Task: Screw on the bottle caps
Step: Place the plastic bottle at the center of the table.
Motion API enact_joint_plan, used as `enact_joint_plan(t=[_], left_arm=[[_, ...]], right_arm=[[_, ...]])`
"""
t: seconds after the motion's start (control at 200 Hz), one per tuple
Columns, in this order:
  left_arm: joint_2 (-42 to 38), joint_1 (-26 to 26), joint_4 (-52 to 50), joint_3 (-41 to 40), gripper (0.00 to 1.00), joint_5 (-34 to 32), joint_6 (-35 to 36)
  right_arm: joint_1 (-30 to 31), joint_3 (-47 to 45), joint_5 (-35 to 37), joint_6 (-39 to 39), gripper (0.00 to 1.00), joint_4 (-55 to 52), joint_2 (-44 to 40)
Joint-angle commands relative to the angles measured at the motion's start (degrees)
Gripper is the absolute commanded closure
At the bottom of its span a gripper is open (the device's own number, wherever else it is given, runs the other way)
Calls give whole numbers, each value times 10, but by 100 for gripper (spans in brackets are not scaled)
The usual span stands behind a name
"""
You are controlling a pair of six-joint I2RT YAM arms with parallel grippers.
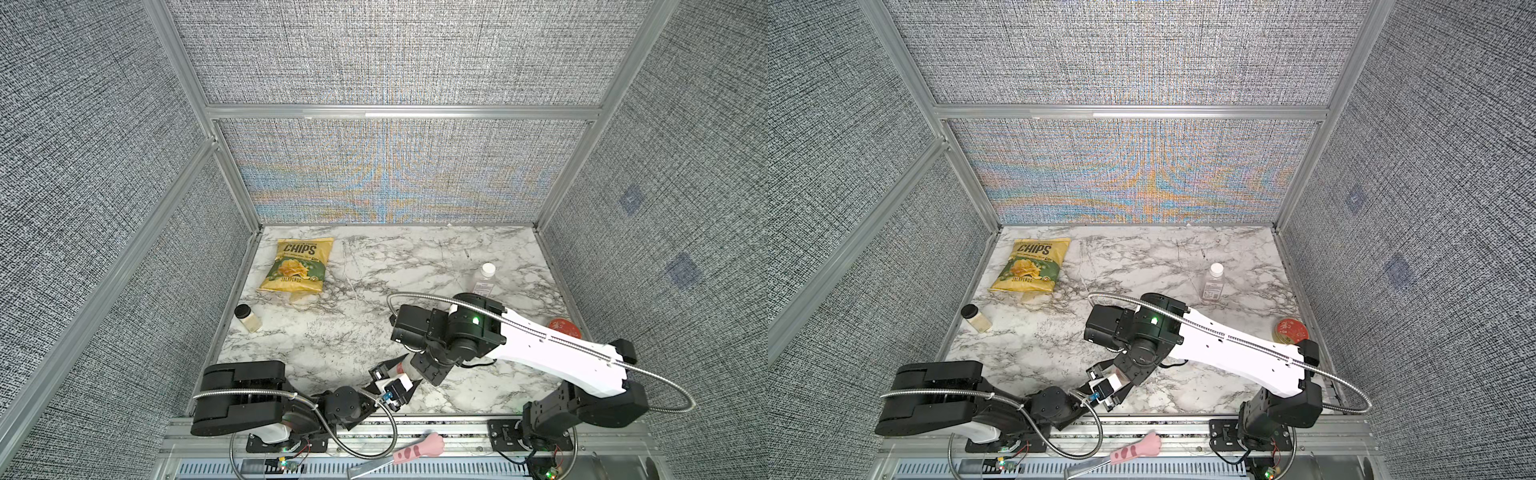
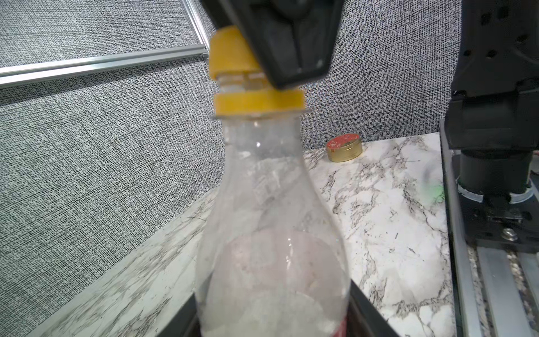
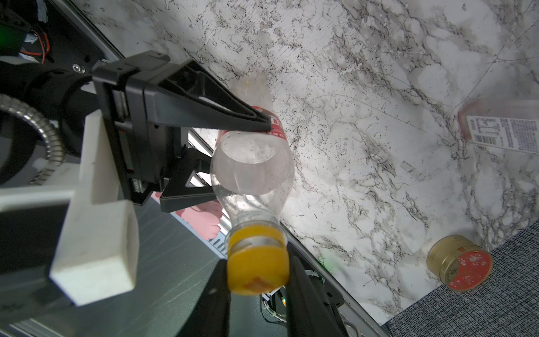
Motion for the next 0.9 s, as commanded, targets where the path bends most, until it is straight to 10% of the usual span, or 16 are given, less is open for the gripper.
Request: enact_joint_plan(t=[0.0,0.435,0.895], left_arm=[[1,-3,86,4,36,26,3],[-23,-3,86,-6,4,10,26],[-109,-8,79,-43,3,-19,47]], right_arm=[[-4,1,32,0,81,5,3],[-21,2,40,-13,81,5,-3],[-149,37,-25,-94,81,3,14]])
